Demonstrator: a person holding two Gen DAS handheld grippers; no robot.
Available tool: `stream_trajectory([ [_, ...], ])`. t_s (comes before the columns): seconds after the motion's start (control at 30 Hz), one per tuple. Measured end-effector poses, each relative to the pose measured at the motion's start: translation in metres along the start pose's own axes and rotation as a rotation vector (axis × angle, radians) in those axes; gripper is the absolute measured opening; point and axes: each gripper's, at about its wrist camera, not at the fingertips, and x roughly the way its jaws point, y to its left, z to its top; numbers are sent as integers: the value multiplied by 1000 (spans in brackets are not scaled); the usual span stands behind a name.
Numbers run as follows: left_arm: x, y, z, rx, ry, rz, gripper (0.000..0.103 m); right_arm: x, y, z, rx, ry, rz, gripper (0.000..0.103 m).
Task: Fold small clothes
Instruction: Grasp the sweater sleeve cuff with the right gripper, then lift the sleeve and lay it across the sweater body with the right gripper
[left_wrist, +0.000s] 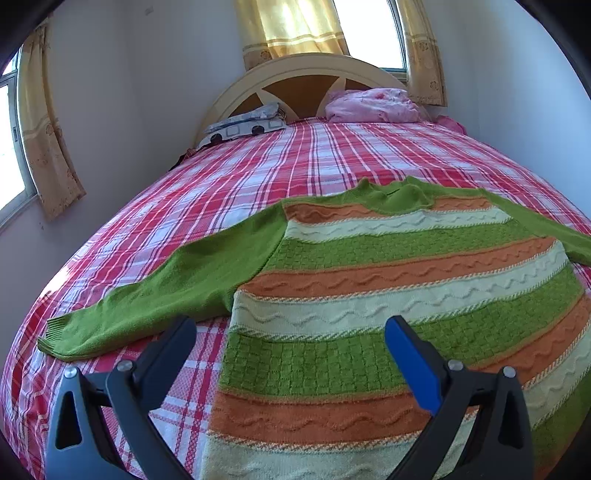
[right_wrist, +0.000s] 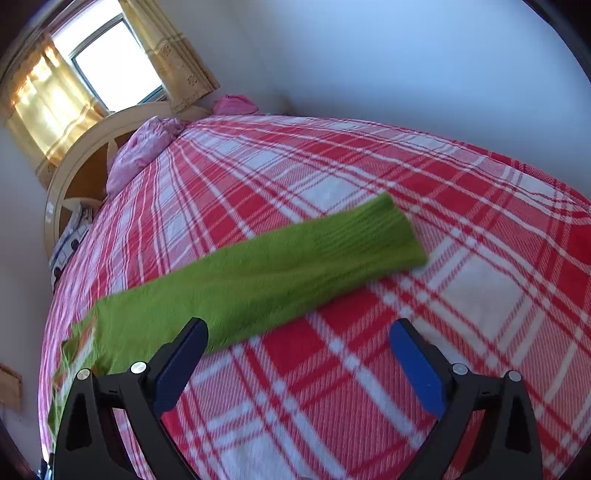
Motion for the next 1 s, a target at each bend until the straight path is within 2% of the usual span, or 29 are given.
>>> stream_trajectory([
  [0.23, 8, -2, 1, -10, 10, 0, 103, 17, -5, 19, 13, -31, -32, 82],
  [0.33, 9, -1, 1, -14, 13, -5, 103, 23, -6, 25, 11, -37, -32, 62],
  [0.4, 10, 1, 0, -27, 14, -11, 103, 29, -10, 31, 13, -39, -31, 41],
  [0.43, 10, 2, 0, -36, 14, -9, 103, 30, -11, 33, 17, -39, -27, 36],
  [0.47, 10, 3, 0, -40, 14, -7, 103, 31, -13, 36, 23, -36, -22, 24],
  [0.5, 10, 5, 0, -45, 14, -7, 103, 31, -14, 37, 32, -34, -9, 18],
  [0.73, 9, 9, 0, -58, 14, -11, 103, 11, 10, 46, 0, -81, 53, 11],
  [1.0, 6, 18, -1, -80, 10, -23, 103, -11, 70, 57, -112, -120, 108, 8],
])
